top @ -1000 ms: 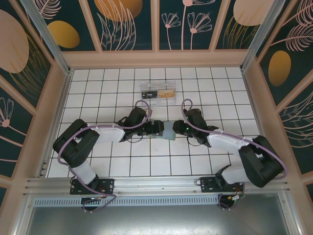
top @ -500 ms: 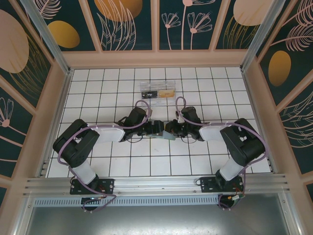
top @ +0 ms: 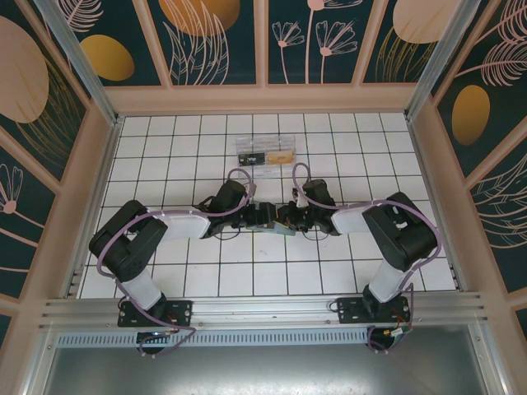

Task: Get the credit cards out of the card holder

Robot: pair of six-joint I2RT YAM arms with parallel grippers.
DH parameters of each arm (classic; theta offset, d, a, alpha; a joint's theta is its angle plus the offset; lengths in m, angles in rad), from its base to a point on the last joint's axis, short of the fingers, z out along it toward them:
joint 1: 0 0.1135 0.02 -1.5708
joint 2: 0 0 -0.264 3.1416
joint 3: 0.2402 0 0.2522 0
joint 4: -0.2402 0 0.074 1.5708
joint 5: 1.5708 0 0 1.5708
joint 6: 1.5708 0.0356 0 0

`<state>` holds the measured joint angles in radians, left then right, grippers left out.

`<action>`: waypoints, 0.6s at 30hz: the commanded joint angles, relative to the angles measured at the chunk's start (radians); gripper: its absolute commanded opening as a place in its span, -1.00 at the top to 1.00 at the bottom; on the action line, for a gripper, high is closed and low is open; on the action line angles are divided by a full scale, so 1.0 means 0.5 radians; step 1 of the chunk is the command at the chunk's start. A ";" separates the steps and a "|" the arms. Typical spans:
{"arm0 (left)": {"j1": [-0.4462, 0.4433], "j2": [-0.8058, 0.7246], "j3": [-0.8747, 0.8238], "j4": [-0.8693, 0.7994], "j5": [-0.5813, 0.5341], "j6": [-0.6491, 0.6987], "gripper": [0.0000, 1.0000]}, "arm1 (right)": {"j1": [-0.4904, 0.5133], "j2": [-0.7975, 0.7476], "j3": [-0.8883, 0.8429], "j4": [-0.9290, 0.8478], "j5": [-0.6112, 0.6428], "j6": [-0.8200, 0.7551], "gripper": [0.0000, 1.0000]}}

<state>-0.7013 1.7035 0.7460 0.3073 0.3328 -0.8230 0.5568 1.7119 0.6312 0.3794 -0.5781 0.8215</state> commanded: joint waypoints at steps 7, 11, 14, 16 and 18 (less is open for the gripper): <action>-0.009 0.008 0.017 0.036 0.037 0.002 -0.72 | -0.064 0.062 0.069 0.016 -0.009 0.018 0.63; -0.008 0.008 0.015 0.042 0.043 -0.002 -0.71 | -0.070 0.079 0.055 0.085 -0.058 0.055 0.67; -0.007 0.008 0.014 0.043 0.048 -0.002 -0.71 | -0.070 0.087 0.059 0.089 -0.067 0.056 0.64; -0.007 0.008 0.014 0.043 0.046 -0.001 -0.70 | -0.070 0.094 0.068 0.077 -0.078 0.047 0.63; -0.008 0.010 0.013 0.046 0.046 -0.002 -0.71 | -0.065 0.100 0.075 0.067 -0.083 0.035 0.63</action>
<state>-0.7013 1.7039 0.7460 0.3099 0.3370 -0.8234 0.5251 1.7428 0.6476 0.3943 -0.5968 0.8410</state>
